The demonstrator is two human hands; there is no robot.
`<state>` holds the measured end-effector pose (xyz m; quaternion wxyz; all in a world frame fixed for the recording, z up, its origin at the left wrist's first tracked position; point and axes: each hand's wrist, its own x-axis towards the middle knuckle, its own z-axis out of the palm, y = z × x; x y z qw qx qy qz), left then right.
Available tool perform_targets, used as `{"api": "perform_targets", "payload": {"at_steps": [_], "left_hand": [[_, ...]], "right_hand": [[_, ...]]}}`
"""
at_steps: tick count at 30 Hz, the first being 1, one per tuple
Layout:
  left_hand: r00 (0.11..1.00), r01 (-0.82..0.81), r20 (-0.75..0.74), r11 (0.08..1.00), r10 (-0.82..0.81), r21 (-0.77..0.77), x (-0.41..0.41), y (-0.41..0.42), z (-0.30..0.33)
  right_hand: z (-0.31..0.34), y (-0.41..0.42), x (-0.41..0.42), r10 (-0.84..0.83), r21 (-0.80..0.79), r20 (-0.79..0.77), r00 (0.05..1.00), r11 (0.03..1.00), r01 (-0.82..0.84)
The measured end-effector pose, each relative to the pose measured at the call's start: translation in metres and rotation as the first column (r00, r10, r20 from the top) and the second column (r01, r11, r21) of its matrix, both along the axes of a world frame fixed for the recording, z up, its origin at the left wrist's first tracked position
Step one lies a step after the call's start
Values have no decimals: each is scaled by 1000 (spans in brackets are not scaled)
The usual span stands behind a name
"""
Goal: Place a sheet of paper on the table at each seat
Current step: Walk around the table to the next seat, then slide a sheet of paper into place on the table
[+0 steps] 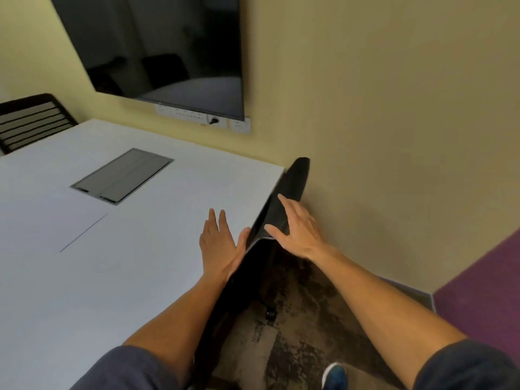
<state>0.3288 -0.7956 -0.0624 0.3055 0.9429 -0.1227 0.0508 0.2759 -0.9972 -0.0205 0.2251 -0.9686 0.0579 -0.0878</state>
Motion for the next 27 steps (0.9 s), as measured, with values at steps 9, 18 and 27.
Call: {"api": "perform_targets", "payload": {"at_steps": [9, 18, 27], "left_hand": [[918, -393, -52, 919, 394, 27, 85, 32, -9], [720, -678, -112, 729, 685, 95, 111, 65, -11], [615, -734, -148, 631, 774, 252, 139, 150, -22]], "right_hand": [[-10, 13, 165, 345, -20, -36, 938, 938, -346], [-14, 43, 276, 609, 5, -119, 784, 790, -613], [-38, 133, 344, 723, 21, -228, 652, 673, -739]]}}
